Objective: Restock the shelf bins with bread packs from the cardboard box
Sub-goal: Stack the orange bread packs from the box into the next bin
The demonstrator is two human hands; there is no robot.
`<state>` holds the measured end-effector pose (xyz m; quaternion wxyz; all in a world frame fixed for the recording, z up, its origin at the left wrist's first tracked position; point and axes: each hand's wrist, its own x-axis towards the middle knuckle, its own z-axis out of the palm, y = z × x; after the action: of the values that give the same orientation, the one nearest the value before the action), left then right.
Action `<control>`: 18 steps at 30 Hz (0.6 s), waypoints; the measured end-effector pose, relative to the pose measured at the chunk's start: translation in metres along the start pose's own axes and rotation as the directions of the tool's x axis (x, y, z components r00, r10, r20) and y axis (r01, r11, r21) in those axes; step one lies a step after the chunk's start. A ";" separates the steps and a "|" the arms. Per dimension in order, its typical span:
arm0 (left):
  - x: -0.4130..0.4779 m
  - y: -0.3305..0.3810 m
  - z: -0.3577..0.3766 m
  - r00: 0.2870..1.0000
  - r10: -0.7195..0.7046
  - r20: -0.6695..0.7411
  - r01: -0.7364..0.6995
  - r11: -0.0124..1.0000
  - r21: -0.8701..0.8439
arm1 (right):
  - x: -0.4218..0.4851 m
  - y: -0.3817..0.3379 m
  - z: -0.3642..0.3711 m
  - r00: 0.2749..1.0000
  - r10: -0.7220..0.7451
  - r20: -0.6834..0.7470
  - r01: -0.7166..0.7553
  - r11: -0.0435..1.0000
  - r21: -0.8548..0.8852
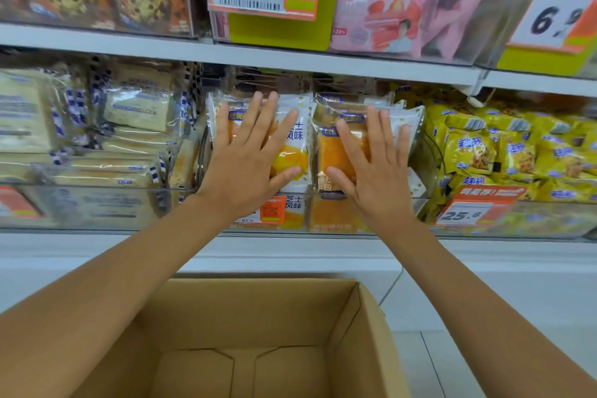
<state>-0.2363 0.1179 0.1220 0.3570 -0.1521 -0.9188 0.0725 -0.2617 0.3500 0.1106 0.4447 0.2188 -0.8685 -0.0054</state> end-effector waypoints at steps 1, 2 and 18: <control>-0.001 0.001 0.001 1.000 0.004 0.009 -0.004 1.000 0.010 | 0.003 -0.001 0.001 1.000 0.007 0.006 -0.007 1.000 0.000; -0.002 0.000 0.003 1.000 0.003 0.020 -0.003 1.000 0.015 | 0.005 -0.002 0.002 1.000 0.023 0.015 -0.023 1.000 0.006; -0.029 0.013 -0.023 0.993 -0.092 0.073 0.106 0.972 -0.208 | -0.017 -0.028 -0.035 0.989 0.141 0.042 -0.146 0.973 0.176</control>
<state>-0.1972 0.1213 0.1173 0.3128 -0.1409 -0.9385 -0.0387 -0.2151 0.3381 0.1130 0.4096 0.1944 -0.8855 0.1017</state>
